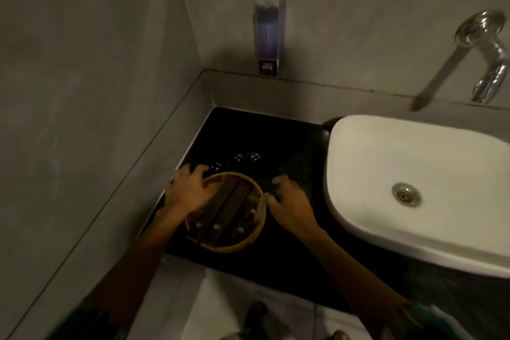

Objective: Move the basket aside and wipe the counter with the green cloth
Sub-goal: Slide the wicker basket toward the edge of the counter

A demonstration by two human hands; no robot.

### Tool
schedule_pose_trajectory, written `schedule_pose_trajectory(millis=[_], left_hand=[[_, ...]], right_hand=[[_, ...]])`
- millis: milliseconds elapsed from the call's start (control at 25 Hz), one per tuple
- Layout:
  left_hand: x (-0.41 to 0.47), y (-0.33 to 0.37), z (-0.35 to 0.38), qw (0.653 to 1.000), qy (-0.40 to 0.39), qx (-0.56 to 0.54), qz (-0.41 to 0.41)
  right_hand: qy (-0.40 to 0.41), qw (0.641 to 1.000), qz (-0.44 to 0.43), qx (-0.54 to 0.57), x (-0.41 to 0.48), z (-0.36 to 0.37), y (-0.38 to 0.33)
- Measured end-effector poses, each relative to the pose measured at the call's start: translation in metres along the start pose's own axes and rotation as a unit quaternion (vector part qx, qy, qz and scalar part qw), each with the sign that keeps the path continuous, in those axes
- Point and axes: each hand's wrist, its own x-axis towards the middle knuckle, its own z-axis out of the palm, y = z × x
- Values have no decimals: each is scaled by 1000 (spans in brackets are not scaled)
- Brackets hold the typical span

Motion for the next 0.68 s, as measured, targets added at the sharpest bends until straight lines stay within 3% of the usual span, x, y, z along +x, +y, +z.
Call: schedule_pose_trajectory(millis=[80, 160, 280, 400, 680], left_hand=[[-1, -33, 4, 997, -28, -49, -43], [-10, -55, 12, 992, -35, -106, -60], [-20, -45, 19, 983, 14, -174, -65], [-35, -28, 16, 974, 12, -214, -69], [-109, 52, 44, 961, -100, -256, -6]], right_hand=[[-75, 995, 37, 46, 0, 22, -1], [-91, 993, 34, 69, -3, 36, -1], [-76, 980, 82, 164, 0, 37, 11], [-45, 971, 135, 190, -7, 25, 25], [24, 963, 199, 179, -102, -51, 109]])
